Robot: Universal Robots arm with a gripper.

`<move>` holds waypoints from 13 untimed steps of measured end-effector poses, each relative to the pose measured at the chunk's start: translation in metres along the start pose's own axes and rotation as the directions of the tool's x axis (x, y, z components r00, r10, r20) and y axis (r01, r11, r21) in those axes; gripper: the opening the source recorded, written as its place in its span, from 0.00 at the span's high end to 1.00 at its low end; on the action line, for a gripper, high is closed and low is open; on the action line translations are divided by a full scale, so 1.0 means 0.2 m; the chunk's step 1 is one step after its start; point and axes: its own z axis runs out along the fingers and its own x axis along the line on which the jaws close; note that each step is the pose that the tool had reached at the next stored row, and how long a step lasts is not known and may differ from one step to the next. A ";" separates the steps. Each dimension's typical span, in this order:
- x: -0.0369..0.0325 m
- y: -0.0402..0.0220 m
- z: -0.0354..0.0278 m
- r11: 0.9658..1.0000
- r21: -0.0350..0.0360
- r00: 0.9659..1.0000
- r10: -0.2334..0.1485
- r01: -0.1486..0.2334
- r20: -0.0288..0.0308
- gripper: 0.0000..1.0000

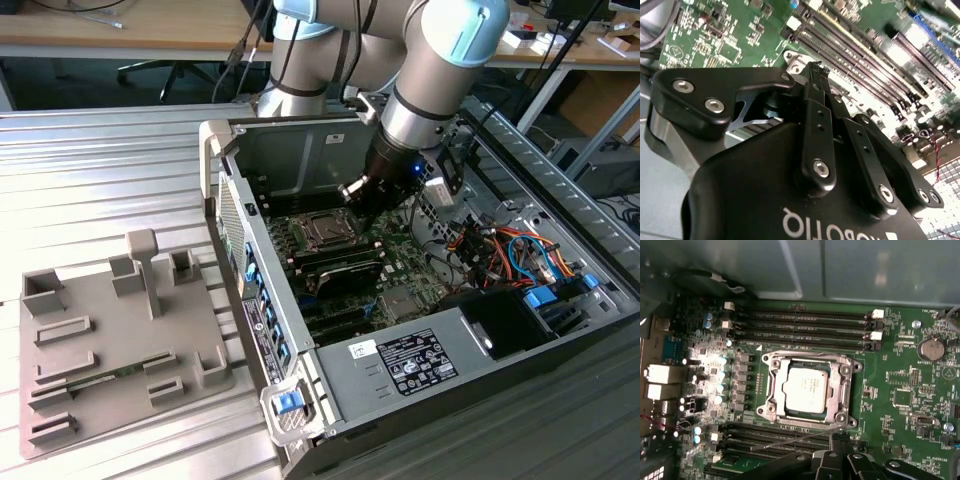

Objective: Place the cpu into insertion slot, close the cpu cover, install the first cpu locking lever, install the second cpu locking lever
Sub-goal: 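Install the second cpu locking lever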

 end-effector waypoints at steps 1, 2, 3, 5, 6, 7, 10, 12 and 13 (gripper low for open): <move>0.000 -0.005 0.013 1.000 0.000 1.000 0.000 0.000 0.000 0.89; 0.001 -0.007 0.024 1.000 0.000 1.000 0.000 0.000 0.000 0.89; 0.000 -0.008 0.042 1.000 0.000 1.000 0.000 0.000 0.000 0.89; -0.001 -0.009 0.065 1.000 0.000 1.000 0.000 0.000 0.000 0.89; -0.001 -0.009 0.070 1.000 0.000 1.000 0.000 0.000 0.000 0.89; -0.001 -0.009 0.076 1.000 0.000 1.000 0.000 0.000 0.000 0.89; -0.001 -0.011 0.096 1.000 0.000 1.000 0.000 0.000 0.000 0.89; -0.001 -0.011 0.107 1.000 0.000 1.000 0.000 0.000 0.000 0.89; -0.001 -0.012 0.110 1.000 0.000 1.000 0.000 0.000 0.000 0.89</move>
